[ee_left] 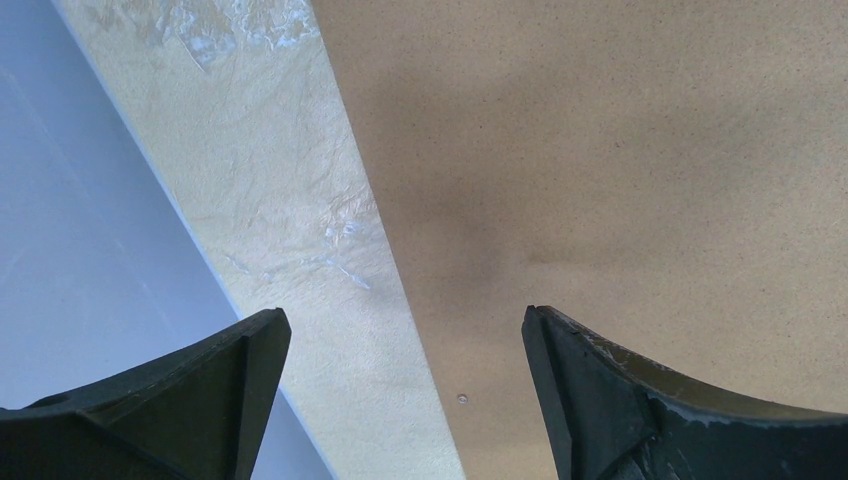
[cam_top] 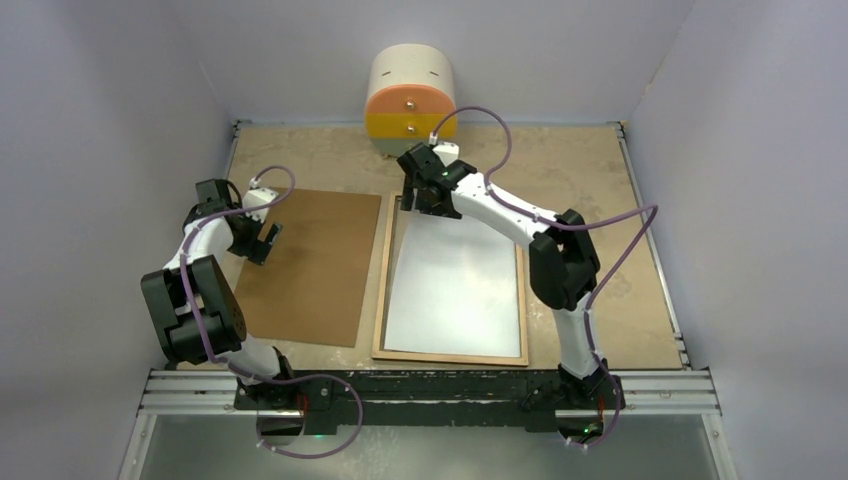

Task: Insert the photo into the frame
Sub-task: Turn over the photo from the photo frame, then turn over the photo frame item at the center of the board.

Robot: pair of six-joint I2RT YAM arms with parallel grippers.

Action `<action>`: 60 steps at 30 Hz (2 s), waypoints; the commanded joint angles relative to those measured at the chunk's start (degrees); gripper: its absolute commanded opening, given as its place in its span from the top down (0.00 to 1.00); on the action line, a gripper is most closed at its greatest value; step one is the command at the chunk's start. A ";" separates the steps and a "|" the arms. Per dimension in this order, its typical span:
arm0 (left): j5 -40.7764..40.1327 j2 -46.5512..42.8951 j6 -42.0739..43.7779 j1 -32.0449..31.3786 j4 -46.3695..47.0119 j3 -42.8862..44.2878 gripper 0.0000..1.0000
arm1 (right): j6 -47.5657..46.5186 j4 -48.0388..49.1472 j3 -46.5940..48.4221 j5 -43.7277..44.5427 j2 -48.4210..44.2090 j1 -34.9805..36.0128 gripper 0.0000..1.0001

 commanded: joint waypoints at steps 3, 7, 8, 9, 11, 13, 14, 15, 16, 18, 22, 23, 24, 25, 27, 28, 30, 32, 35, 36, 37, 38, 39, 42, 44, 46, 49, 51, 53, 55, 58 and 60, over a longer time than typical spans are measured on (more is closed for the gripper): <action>-0.14 -2.07 1.20 -0.23 0.43 -0.51 0.06 | 0.83 0.22 2.64 -1.60 -0.24 0.37 0.01; 0.70 -1.26 0.84 0.09 0.24 0.13 0.03 | 1.04 -0.21 3.57 -2.38 -0.33 0.36 0.01; 0.91 -0.83 0.78 0.24 -0.01 0.43 0.03 | 1.05 -0.68 4.17 -2.85 -0.21 0.36 0.01; 1.10 -0.39 0.75 0.49 -0.27 0.81 0.03 | 1.10 -1.08 4.50 -3.53 -0.07 0.41 0.01; 1.54 0.28 0.83 1.04 -0.57 1.36 0.02 | 1.13 -0.95 4.57 -4.61 -0.37 0.36 0.01; 1.66 0.65 1.08 1.49 -0.93 1.80 0.02 | 1.13 -0.19 3.88 -5.93 -1.05 0.36 0.01; 1.67 0.64 1.15 1.58 -0.92 1.88 0.02 | 1.13 0.60 3.17 -7.28 -1.44 0.34 0.01; 1.67 0.69 1.18 1.67 -1.03 1.97 0.02 | 1.29 0.92 2.60 -8.59 -1.77 0.36 0.01; 1.52 0.70 1.19 1.74 -1.01 2.01 0.01 | 1.52 1.41 2.12 -9.45 -2.01 0.36 0.01; 1.26 0.68 1.21 2.02 -0.94 2.17 0.01 | 1.86 3.10 1.23 -9.76 -2.70 0.36 0.01; -0.08 1.70 1.19 2.61 -0.58 3.42 0.01 | 1.35 9.42 -1.15 -14.23 -3.94 1.26 0.01; -0.85 2.20 1.01 2.94 -0.26 3.91 0.01 | 1.82 10.62 -1.32 -15.45 -3.78 1.85 0.01; -1.76 2.87 0.66 3.34 0.14 4.58 0.02 | 2.39 11.46 -1.17 -16.81 -3.34 2.54 0.01; -2.77 3.61 0.46 3.76 0.51 5.22 0.03 | 2.86 12.01 -0.61 -17.74 -2.69 3.42 0.02; -4.71 5.31 -0.34 4.73 1.89 6.51 0.06 | 4.26 13.35 0.63 -18.60 -0.79 6.18 0.03; -5.21 6.08 -0.86 5.35 2.91 6.95 0.08 | 5.03 14.03 1.64 -19.00 0.34 7.35 0.03; -7.52 7.77 -1.53 6.15 4.54 7.22 0.11 | 6.51 14.91 3.98 -19.86 3.11 9.44 0.04; -8.99 9.24 -1.91 6.38 6.10 6.67 0.12 | 7.87 14.18 6.87 -20.02 6.33 11.33 0.05; -9.93 10.91 -2.72 6.38 7.93 5.54 0.14 | 9.98 12.54 10.14 -18.82 10.23 13.32 0.06; -9.89 11.39 -3.04 6.38 8.31 5.19 0.14 | 10.67 12.29 10.40 -18.26 10.94 13.60 0.06; -9.72 11.74 -3.37 6.38 8.73 4.73 0.14 | 11.41 12.26 10.22 -17.84 11.42 13.84 0.07; -9.56 11.90 -3.53 6.39 9.13 4.29 0.14 | 12.02 12.25 9.79 -17.24 11.65 14.06 0.08; -9.55 12.12 -3.75 6.38 9.53 3.84 0.14 | 12.44 12.25 9.28 -16.75 11.78 14.12 0.08; -9.89 12.95 -4.24 6.38 10.54 3.08 0.15 | 13.27 11.64 7.80 -14.66 11.73 14.22 0.09; -9.77 13.50 -4.25 6.38 10.84 2.38 0.15 | 13.57 11.93 6.39 -13.88 11.39 14.17 0.09; -9.28 13.87 -4.33 6.38 11.23 1.70 0.16 | 13.61 12.01 5.32 -13.13 11.34 14.17 0.10; -7.65 14.01 -4.80 6.38 10.59 0.95 0.16 | 14.14 10.57 4.43 -12.77 11.94 14.18 0.09; -4.25 13.32 -4.96 6.38 8.50 0.40 0.17 | 14.88 10.84 3.04 -13.26 11.98 14.16 0.09; -1.03 12.28 -4.91 5.49 6.66 -0.47 0.17 | 15.54 11.99 1.97 -13.52 12.21 14.23 0.09; 0.21 12.13 -4.80 4.64 5.48 -1.29 0.17 | 16.29 11.77 2.42 -13.61 13.03 14.16 0.09; 2.01 12.55 -4.34 3.98 4.51 -2.22 0.17 | 17.97 11.35 3.19 -14.84 14.38 14.17 0.09; 2.68 13.13 -3.80 3.68 4.24 -2.88 0.17 | 19.21 11.79 3.29 -16.05 14.97 14.08 0.09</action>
